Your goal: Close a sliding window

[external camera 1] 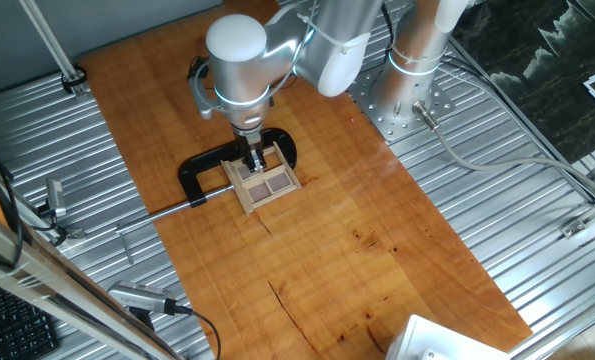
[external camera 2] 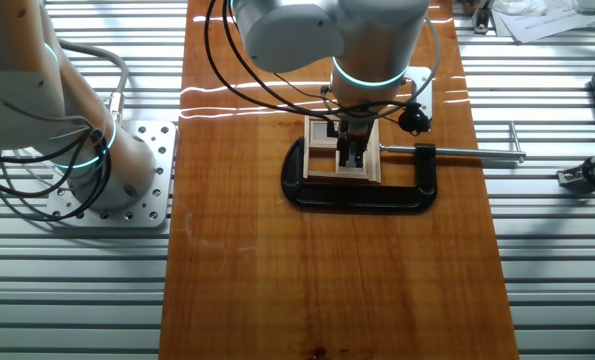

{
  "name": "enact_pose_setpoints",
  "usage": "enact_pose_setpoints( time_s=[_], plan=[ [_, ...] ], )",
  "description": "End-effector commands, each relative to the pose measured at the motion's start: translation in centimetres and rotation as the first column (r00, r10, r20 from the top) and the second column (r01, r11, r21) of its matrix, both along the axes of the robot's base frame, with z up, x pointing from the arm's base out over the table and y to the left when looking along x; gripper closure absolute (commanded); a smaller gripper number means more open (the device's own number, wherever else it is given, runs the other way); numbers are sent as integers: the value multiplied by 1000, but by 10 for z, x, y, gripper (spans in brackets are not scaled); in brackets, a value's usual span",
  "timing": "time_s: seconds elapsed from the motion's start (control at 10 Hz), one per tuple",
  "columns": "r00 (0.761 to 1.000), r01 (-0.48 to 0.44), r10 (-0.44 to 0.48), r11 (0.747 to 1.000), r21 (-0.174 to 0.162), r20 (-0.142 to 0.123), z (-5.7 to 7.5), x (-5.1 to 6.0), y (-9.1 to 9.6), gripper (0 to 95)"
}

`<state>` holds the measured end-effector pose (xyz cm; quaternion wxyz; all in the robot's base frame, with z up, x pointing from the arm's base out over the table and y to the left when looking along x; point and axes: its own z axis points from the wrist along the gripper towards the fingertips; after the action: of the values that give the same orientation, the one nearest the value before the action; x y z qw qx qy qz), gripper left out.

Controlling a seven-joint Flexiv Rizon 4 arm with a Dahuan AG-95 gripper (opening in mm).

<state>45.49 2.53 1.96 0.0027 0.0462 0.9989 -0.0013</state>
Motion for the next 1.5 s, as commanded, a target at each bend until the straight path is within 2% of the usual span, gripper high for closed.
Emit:
enact_pose_setpoints(
  time_s=[0.1, 1.5],
  plan=[
    [1000, -1, 1, 1000, 0, 1, -1, 0, 0, 950],
    [1000, -6, 6, 1000, -1, 2, -4, -2, 0, 950]
  ],
)
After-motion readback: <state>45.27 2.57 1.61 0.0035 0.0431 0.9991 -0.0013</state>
